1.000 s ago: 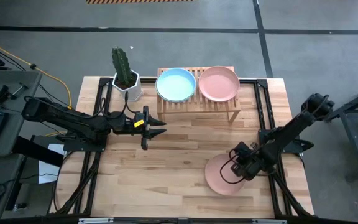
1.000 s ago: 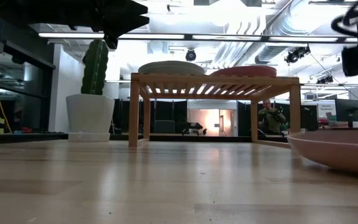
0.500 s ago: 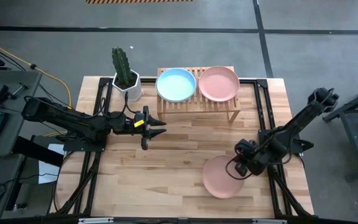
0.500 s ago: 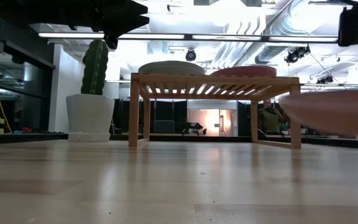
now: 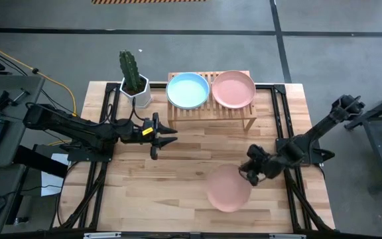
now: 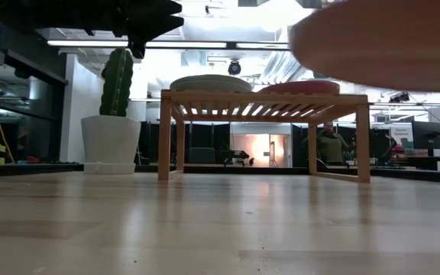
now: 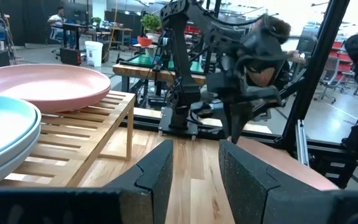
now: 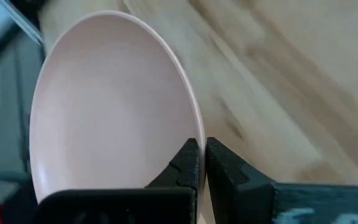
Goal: Place and stack plates onto a shelf
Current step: Stack the light red plate on top of the light red plate on the shelf
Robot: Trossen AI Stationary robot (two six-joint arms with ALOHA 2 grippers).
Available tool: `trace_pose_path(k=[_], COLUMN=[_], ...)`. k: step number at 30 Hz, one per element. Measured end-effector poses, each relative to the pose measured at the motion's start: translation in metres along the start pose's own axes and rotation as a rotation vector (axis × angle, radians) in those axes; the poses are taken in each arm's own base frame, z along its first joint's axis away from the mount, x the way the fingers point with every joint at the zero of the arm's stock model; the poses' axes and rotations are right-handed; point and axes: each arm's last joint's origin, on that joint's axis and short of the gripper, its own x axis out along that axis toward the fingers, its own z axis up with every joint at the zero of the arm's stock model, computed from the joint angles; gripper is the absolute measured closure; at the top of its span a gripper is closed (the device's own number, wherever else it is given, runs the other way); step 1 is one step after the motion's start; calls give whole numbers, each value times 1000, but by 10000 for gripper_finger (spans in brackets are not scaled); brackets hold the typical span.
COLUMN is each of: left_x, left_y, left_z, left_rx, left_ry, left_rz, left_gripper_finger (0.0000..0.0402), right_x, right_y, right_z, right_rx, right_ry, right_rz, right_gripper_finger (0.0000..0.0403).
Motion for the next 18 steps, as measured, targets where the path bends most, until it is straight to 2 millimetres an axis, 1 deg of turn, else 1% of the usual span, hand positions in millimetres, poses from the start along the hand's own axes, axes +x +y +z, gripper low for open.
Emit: trace_pose_path(k=[4, 9, 12, 14, 18], left_x=[0, 0, 0, 0, 0], left_y=[0, 0, 0, 0, 0], left_z=[0, 0, 0, 0, 0], left_rx=[-8, -8, -7, -7, -8], left_ry=[0, 0, 1, 1, 1], left_rz=[0, 0, 0, 0, 0], left_gripper_finger=[284, 284, 284, 284, 284], right_x=[-5, -25, -46, -65, -103], right_y=[-3, -15, -22, -25, -32], right_z=[25, 58, 77, 92, 120], right_rx=[-2, -1, -14, -25, -40], right_ry=[-116, -292, -431, -556, -782], right_rz=[51, 88, 61, 14, -148], right_gripper_finger=[403, 403, 403, 403, 403])
